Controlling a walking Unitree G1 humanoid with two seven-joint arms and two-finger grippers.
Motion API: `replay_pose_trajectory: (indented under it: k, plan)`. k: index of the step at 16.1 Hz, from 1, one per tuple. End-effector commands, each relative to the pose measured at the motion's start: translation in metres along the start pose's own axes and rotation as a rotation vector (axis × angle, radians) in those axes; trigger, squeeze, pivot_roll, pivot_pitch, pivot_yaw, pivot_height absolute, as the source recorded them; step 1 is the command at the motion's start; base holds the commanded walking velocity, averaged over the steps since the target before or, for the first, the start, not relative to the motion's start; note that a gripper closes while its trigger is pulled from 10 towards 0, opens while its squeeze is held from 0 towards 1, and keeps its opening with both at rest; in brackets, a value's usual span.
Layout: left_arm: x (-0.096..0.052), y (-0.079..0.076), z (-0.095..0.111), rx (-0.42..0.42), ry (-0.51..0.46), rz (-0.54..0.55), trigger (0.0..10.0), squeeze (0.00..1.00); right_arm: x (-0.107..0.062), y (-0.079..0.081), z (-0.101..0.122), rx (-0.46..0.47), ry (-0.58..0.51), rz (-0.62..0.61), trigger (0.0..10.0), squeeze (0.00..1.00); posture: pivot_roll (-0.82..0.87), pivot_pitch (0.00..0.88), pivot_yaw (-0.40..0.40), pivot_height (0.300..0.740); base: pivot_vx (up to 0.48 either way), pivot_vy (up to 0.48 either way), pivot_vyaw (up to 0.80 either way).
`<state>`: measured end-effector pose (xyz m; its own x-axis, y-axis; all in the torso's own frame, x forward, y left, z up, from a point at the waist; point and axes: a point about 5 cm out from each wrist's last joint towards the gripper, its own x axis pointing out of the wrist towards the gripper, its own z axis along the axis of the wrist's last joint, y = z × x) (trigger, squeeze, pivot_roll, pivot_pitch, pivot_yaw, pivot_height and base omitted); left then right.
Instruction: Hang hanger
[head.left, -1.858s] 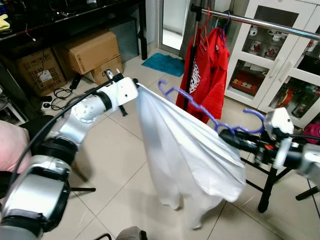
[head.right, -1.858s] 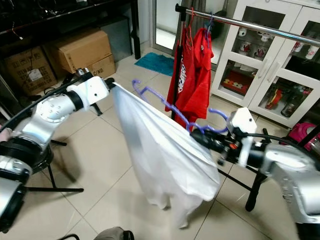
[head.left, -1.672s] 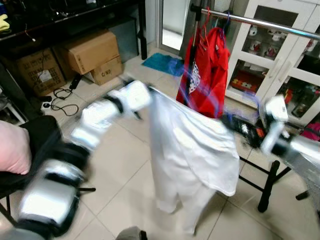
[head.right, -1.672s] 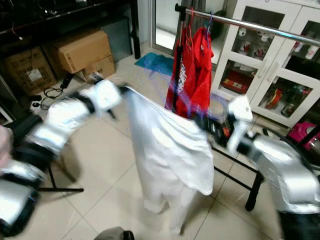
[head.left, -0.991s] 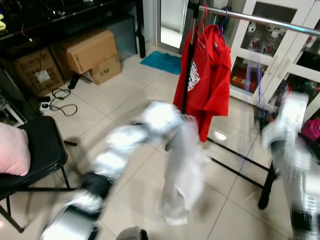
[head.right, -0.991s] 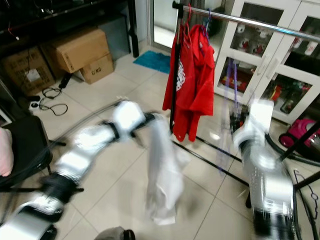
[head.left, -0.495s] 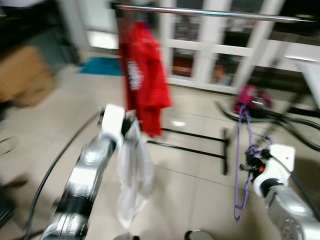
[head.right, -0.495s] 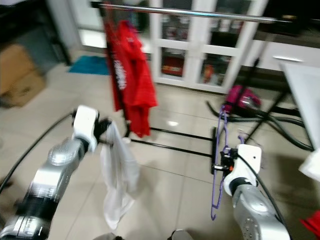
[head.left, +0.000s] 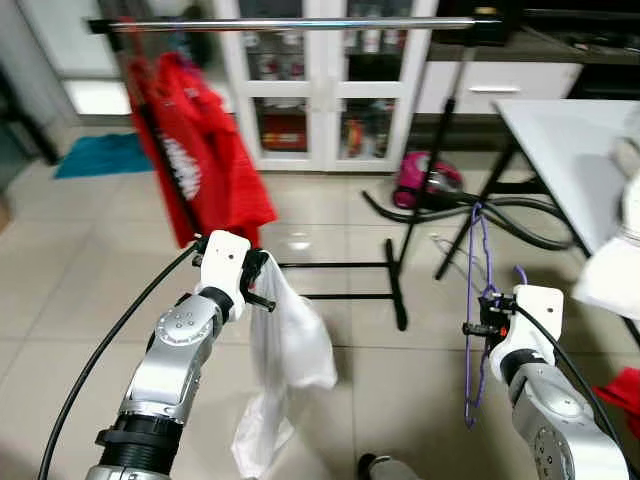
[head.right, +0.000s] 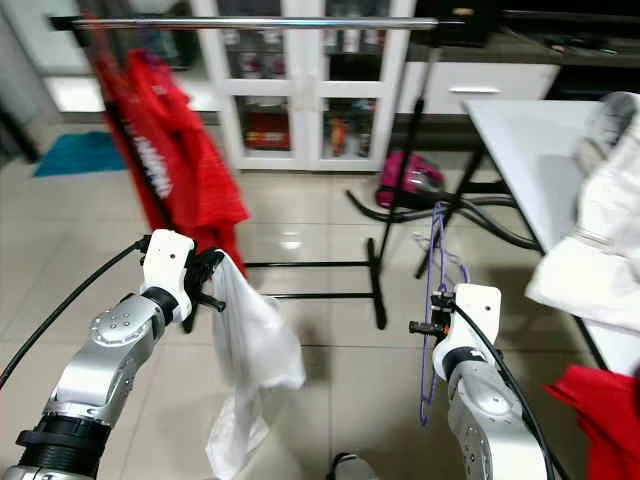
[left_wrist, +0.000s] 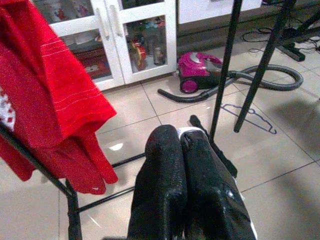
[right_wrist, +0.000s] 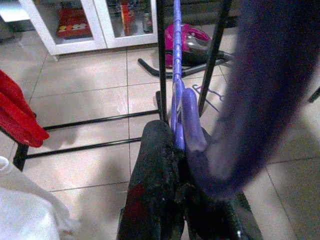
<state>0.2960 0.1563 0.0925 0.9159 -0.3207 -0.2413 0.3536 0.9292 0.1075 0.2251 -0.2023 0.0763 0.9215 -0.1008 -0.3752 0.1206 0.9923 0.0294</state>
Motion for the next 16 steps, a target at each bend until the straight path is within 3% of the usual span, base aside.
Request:
replay_pose_trajectory:
  k: [1,5,6,7,12,16]
  plan:
    - [0.000,0.003,0.006,0.021,-0.013,0.015,10.0,0.00,0.002,0.001,-0.002,0.047,0.020,0.005,10.0,0.00,0.03,0.000,0.033,0.740,0.000,0.000,-0.80]
    - [0.003,0.002,0.010,0.019,-0.029,0.024,10.0,0.00,0.007,0.012,0.002,0.079,0.033,0.029,10.0,0.00,0.03,0.000,0.022,0.740,0.000,0.000,-0.80]
    - [0.004,0.002,0.011,0.014,-0.030,0.032,10.0,0.00,0.008,0.006,0.006,-0.063,0.013,-0.042,10.0,0.00,0.03,0.000,0.022,0.740,0.000,0.000,-0.79]
    - [0.004,0.001,0.011,0.015,-0.031,0.028,10.0,0.00,0.010,0.008,0.004,-0.050,0.025,0.000,10.0,0.00,0.03,0.000,0.024,0.740,0.000,0.000,-0.78]
    - [0.006,0.000,0.012,0.013,-0.039,0.027,10.0,0.00,0.020,-0.001,-0.006,0.022,0.025,-0.029,10.0,0.00,0.02,0.000,0.024,0.740,0.000,0.000,-0.78]
    - [0.007,0.000,0.013,0.006,-0.042,0.034,10.0,0.00,0.037,-0.013,-0.016,0.002,0.029,-0.046,10.0,0.00,0.02,0.000,0.018,0.740,0.000,0.000,-0.78]
